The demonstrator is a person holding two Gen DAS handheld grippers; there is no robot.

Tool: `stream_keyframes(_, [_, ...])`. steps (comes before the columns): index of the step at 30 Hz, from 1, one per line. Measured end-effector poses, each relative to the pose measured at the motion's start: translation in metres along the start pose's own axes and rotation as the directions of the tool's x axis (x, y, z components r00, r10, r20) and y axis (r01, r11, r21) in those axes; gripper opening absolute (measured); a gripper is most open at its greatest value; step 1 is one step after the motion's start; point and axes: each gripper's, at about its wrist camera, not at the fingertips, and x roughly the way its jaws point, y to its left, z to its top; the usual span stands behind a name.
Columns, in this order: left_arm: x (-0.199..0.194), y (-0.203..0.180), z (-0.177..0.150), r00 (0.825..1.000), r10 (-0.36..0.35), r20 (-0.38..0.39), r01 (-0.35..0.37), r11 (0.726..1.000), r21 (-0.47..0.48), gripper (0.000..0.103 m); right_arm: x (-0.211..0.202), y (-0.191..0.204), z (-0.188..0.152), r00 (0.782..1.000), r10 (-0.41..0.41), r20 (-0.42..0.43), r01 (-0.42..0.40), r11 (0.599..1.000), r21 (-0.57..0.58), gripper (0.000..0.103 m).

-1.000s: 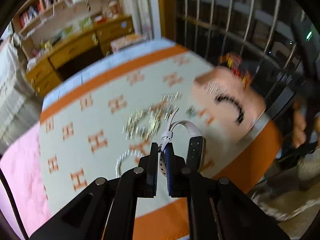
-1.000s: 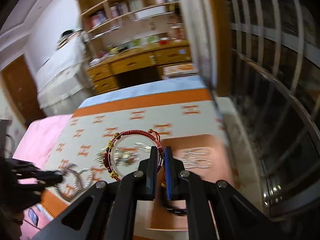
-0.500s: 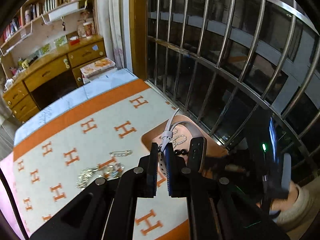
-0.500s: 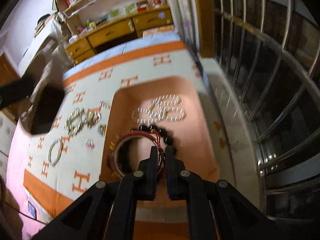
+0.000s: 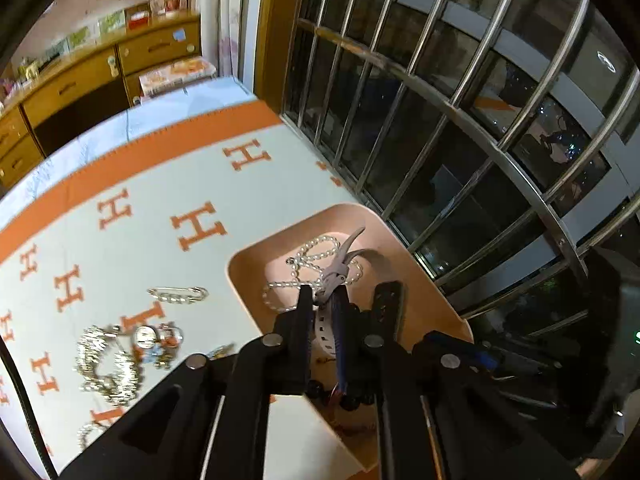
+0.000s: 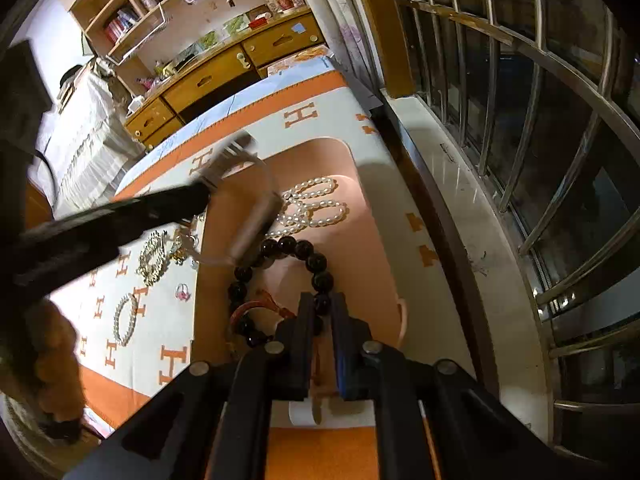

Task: Organize jewelry
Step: 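Drop the red bangle into the pink box with the right tool while the left tool places the watch there, then move the left tool to the pearl bracelet while the right tool approaches the gold hair comb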

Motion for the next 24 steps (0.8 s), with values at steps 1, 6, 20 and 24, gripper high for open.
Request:
stream_keyframes(1, [0.004, 0.001, 0.000, 1.000, -0.004, -0.003, 0.003, 1.000, -0.009, 0.012, -0.001, 0.000, 0.000, 1.000, 0.006, 0.003, -0.006, 1.000, 0.004, 0.009])
stream_keyframes(6, [-0.005, 0.005, -0.003, 1.000, -0.013, 0.029, 0.013, 1.000, -0.014, 0.032, -0.003, 0.003, 0.000, 1.000, 0.015, 0.010, -0.015, 1.000, 0.006, 0.009])
stream_keyframes(20, [-0.083, 0.056, -0.031, 0.982, 0.146, 0.118, -0.133, 0.985, -0.109, 0.059, -0.014, 0.043, 0.000, 0.996, 0.085, 0.038, -0.082, 0.994, -0.069, 0.009])
stream_keyframes(24, [-0.111, 0.080, -0.045, 0.976, 0.177, 0.124, -0.151, 0.969, -0.193, 0.068, -0.016, 0.057, -0.001, 0.994, 0.107, 0.039, -0.102, 0.989, -0.103, 0.009])
